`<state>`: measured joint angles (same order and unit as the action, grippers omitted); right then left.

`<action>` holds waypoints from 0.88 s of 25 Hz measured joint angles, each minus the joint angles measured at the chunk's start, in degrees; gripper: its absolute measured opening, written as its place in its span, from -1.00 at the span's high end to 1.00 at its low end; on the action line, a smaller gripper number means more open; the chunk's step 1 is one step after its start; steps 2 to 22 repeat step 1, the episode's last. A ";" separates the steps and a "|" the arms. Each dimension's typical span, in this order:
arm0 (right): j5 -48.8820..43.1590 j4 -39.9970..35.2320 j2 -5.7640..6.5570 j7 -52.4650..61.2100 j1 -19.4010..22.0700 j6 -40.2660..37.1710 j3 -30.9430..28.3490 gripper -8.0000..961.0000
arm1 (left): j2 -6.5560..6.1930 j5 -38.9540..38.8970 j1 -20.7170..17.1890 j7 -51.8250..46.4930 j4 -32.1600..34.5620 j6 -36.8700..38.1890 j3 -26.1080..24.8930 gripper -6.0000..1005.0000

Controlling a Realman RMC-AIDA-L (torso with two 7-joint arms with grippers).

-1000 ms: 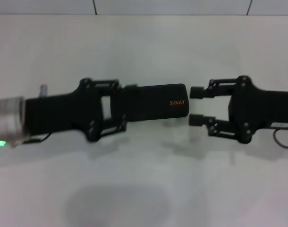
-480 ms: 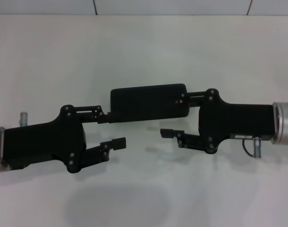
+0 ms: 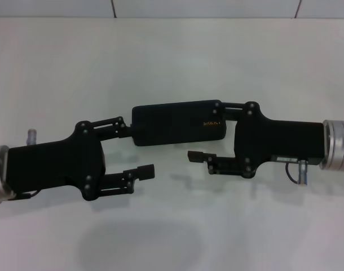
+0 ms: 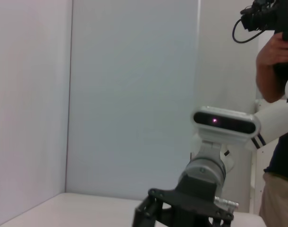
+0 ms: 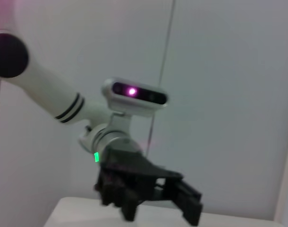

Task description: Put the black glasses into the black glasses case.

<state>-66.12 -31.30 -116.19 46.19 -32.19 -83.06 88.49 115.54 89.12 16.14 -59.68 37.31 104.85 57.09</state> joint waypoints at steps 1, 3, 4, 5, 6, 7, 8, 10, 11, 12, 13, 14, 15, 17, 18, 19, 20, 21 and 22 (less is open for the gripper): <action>0.30 0.07 0.00 0.04 0.03 0.22 0.01 -0.02 | 0.10 0.14 -0.10 0.23 0.02 -0.24 -0.02 -0.10; 0.30 0.07 0.00 0.04 0.03 0.22 0.01 -0.02 | 0.10 0.14 -0.10 0.23 0.02 -0.24 -0.02 -0.10; 0.30 0.07 0.00 0.04 0.03 0.22 0.01 -0.02 | 0.10 0.14 -0.10 0.23 0.02 -0.24 -0.02 -0.10; 0.30 0.07 0.00 0.04 0.03 0.22 0.01 -0.02 | 0.10 0.14 -0.10 0.23 0.02 -0.24 -0.02 -0.10; 0.30 0.07 0.00 0.04 0.03 0.22 0.01 -0.02 | 0.10 0.14 -0.10 0.23 0.02 -0.24 -0.02 -0.10; 0.30 0.07 0.00 0.04 0.03 0.22 0.01 -0.02 | 0.10 0.14 -0.10 0.23 0.02 -0.24 -0.02 -0.10; 0.30 0.07 0.00 0.04 0.03 0.22 0.01 -0.02 | 0.10 0.14 -0.10 0.23 0.02 -0.24 -0.02 -0.10; 0.30 0.07 0.00 0.04 0.03 0.22 0.01 -0.02 | 0.10 0.14 -0.10 0.23 0.02 -0.24 -0.02 -0.10; 0.30 0.07 0.00 0.04 0.03 0.22 0.01 -0.02 | 0.10 0.14 -0.10 0.23 0.02 -0.24 -0.02 -0.10; 0.30 0.07 0.00 0.04 0.03 0.22 0.01 -0.02 | 0.10 0.14 -0.10 0.23 0.02 -0.24 -0.02 -0.10; 0.30 0.07 0.00 0.04 0.03 0.22 0.01 -0.02 | 0.10 0.14 -0.10 0.23 0.02 -0.24 -0.02 -0.10; 0.30 0.07 0.00 0.04 0.03 0.22 0.01 -0.02 | 0.10 0.14 -0.10 0.23 0.02 -0.24 -0.02 -0.10; 0.30 0.07 0.00 0.04 0.03 0.22 0.01 -0.02 | 0.10 0.14 -0.10 0.23 0.02 -0.24 -0.02 -0.10; 0.30 0.07 0.00 0.04 0.03 0.22 0.01 -0.02 | 0.10 0.14 -0.10 0.23 0.02 -0.24 -0.02 -0.10; 0.30 0.07 0.00 0.04 0.03 0.22 0.01 -0.02 | 0.10 0.14 -0.10 0.23 0.02 -0.24 -0.02 -0.10; 0.30 0.07 0.00 0.04 0.03 0.22 0.01 -0.02 | 0.10 0.14 -0.10 0.23 0.02 -0.24 -0.02 -0.10; 0.30 0.07 0.00 0.04 0.03 0.22 0.01 -0.02 | 0.10 0.14 -0.10 0.23 0.02 -0.24 -0.02 -0.10; 0.30 0.07 0.00 0.04 0.03 0.22 0.01 -0.02 | 0.10 0.14 -0.10 0.23 0.02 -0.24 -0.02 -0.10; 0.30 0.07 0.00 0.04 0.03 0.22 0.01 -0.02 | 0.10 0.14 -0.10 0.23 0.02 -0.24 -0.02 -0.10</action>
